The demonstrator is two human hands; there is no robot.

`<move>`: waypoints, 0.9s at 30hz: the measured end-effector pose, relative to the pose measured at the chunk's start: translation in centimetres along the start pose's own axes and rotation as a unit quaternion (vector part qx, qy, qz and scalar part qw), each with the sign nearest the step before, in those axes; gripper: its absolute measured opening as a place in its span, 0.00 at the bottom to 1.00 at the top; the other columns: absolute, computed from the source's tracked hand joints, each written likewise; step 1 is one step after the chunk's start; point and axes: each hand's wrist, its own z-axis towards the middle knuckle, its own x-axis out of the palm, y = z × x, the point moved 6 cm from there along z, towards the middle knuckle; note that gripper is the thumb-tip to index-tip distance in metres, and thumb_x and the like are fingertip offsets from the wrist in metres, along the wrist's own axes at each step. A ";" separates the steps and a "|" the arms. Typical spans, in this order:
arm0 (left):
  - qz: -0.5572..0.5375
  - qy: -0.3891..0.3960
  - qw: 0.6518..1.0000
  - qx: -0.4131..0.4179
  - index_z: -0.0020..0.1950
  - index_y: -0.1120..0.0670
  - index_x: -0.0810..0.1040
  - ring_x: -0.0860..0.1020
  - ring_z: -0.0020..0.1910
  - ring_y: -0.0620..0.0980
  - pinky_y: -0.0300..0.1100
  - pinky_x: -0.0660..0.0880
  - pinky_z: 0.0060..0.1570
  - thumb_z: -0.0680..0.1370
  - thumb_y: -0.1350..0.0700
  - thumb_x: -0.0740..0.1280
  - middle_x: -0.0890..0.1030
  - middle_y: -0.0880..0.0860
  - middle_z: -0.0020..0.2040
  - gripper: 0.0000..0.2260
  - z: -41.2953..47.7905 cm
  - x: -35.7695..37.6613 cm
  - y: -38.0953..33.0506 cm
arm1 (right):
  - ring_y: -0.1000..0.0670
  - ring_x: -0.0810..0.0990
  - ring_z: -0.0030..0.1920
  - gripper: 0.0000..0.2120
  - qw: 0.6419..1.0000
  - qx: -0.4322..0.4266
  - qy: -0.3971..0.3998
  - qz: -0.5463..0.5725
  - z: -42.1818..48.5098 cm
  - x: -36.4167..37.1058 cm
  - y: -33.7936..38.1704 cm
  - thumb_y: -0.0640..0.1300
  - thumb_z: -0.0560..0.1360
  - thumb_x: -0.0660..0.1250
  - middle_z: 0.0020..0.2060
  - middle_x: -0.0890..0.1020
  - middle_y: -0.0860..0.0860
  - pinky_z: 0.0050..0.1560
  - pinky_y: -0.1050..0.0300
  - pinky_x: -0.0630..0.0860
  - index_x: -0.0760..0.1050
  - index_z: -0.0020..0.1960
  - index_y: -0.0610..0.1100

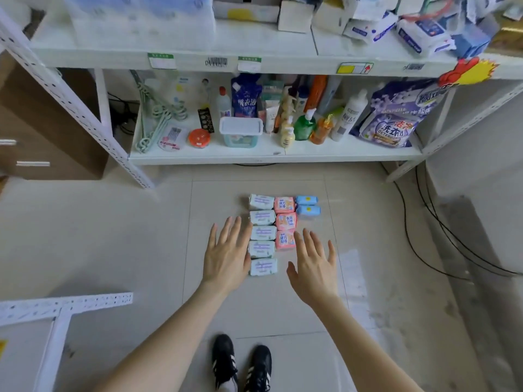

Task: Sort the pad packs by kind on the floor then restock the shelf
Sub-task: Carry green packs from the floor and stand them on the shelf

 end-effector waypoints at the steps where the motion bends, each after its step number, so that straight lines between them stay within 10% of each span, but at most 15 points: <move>1: 0.001 0.014 1.000 0.001 0.75 0.56 0.66 0.64 0.74 0.60 0.61 0.57 0.72 0.75 0.52 0.69 0.67 0.60 0.74 0.30 0.2 1.3 0.3 | 0.45 0.57 0.77 0.33 1.000 0.001 0.005 0.001 0.1 1.3 0.0 0.52 0.77 0.62 0.76 0.60 0.46 0.73 0.38 0.52 0.54 0.78 0.44; 5: 0.000 0.059 0.998 0.010 0.78 0.53 0.57 0.54 0.78 0.58 0.57 0.45 0.75 0.79 0.50 0.61 0.58 0.58 0.78 0.29 1.0 7.4 1.7 | 0.45 0.56 0.77 0.35 0.999 0.009 0.034 0.002 0.9 7.1 0.2 0.52 0.78 0.61 0.77 0.58 0.46 0.73 0.39 0.50 0.49 0.79 0.44; 27: -0.038 0.149 0.987 0.053 0.78 0.50 0.55 0.55 0.77 0.54 0.56 0.49 0.75 0.77 0.44 0.65 0.58 0.53 0.79 0.33 9.1 50.0 8.9 | 0.48 0.55 0.77 0.39 0.988 -0.005 0.146 0.045 12.0 48.3 -6.7 0.56 0.74 0.66 0.77 0.57 0.48 0.74 0.42 0.51 0.52 0.78 0.47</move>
